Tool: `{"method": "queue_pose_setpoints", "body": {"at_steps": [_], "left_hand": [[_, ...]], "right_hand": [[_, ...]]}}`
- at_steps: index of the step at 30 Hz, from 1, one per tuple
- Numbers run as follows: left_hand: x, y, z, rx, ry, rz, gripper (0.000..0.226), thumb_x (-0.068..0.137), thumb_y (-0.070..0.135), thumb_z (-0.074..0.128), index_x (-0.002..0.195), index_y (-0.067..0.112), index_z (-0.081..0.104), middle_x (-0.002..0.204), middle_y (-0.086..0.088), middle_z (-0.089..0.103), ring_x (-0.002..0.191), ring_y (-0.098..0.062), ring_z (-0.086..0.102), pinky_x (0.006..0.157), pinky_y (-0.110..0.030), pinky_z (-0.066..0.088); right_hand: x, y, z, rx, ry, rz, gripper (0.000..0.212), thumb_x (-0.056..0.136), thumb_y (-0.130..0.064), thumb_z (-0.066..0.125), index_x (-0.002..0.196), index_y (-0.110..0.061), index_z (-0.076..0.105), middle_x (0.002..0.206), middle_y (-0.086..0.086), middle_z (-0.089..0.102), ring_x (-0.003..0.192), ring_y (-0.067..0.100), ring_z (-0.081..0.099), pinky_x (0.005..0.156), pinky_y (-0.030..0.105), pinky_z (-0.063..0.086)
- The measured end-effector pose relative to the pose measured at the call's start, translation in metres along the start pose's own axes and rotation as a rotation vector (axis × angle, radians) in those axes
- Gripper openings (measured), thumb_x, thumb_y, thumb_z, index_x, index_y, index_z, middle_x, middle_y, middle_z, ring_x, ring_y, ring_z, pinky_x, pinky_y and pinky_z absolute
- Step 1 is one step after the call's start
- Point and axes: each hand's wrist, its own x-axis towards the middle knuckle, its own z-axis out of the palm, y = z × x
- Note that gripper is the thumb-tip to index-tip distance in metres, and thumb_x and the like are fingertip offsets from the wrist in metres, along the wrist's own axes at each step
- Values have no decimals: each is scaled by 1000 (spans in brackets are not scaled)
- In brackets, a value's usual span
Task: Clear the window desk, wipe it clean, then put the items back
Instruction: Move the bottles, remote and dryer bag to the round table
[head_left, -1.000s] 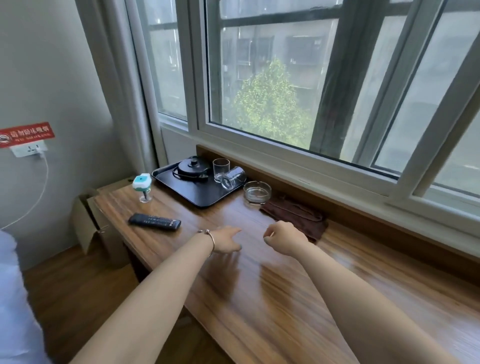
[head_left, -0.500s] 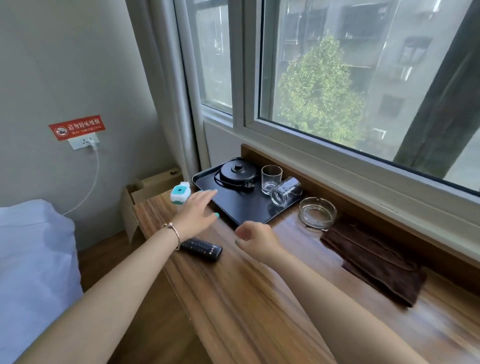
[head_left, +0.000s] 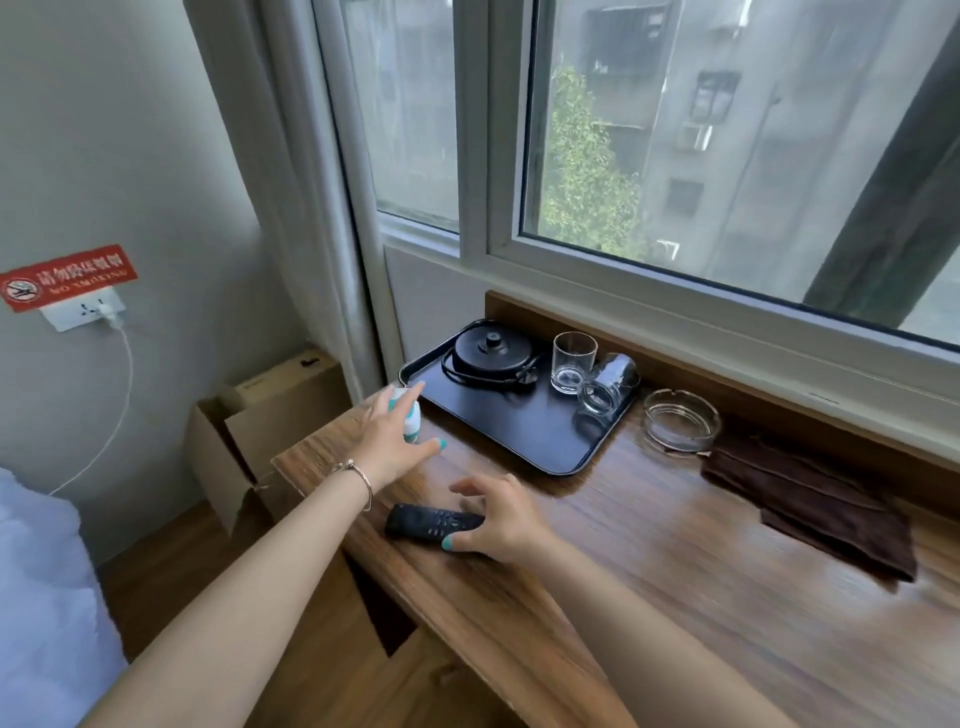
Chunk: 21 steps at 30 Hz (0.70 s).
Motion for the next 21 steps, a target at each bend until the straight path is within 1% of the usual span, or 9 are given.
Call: {"method": "queue_pose_setpoints", "body": {"at_steps": [3,6,8,11,15,17,19,21], "left_hand": [[10,-10,4,-48,-6,58,78,77,36,76,144,38,36,154,-5,21,139,-28,29,114,-39,29],[14,-19,9,-83,27,108,68,80,25,75,141,24,45,150,-7,28,132,-28,39,111,-34,34],[16,-23,10,-116,55,145,60,82,19,72,137,18,49,146,-8,33,129,-27,43,107,-28,32],[16,-19,11,-139,69,203,55,82,15,72,134,13,54,141,-9,40,128,-24,45,101,-17,26],[14,6,11,-138,41,314,55,81,14,73,133,15,54,141,-7,42,129,-19,43,99,-12,23],[15,29,14,-143,-2,366,55,81,13,72,133,15,54,142,-8,41,130,-19,42,99,-9,21],[14,59,22,-150,-42,418,55,81,13,72,133,15,54,142,-8,40,130,-19,43,99,-10,22],[8,95,37,-151,-72,484,55,81,14,72,133,16,54,141,-8,41,129,-20,42,101,-16,25]], "right_hand": [[-1,-7,6,27,17,48,64,69,-38,83,127,-36,56,120,-12,66,117,16,49,100,39,44],[-8,-11,14,6,39,80,63,68,-35,81,126,-38,57,117,-12,62,116,15,46,100,37,44],[-13,-14,21,-15,76,100,61,69,-38,81,124,-41,56,112,-9,55,113,15,47,98,35,45],[-19,-14,26,2,167,133,55,74,-34,81,123,-38,58,116,-14,65,113,12,49,94,34,46],[-39,-7,17,-13,215,181,56,76,-32,79,125,-41,54,118,-16,66,114,8,51,94,35,47],[-55,0,5,-29,264,203,55,76,-33,78,125,-41,54,117,-17,66,113,7,52,88,32,47],[-74,10,-13,-28,333,240,56,75,-35,77,125,-42,54,116,-19,66,112,6,52,78,27,41],[-98,23,-35,-27,408,292,57,73,-38,77,125,-44,55,115,-21,67,111,5,53,76,26,39]]}}
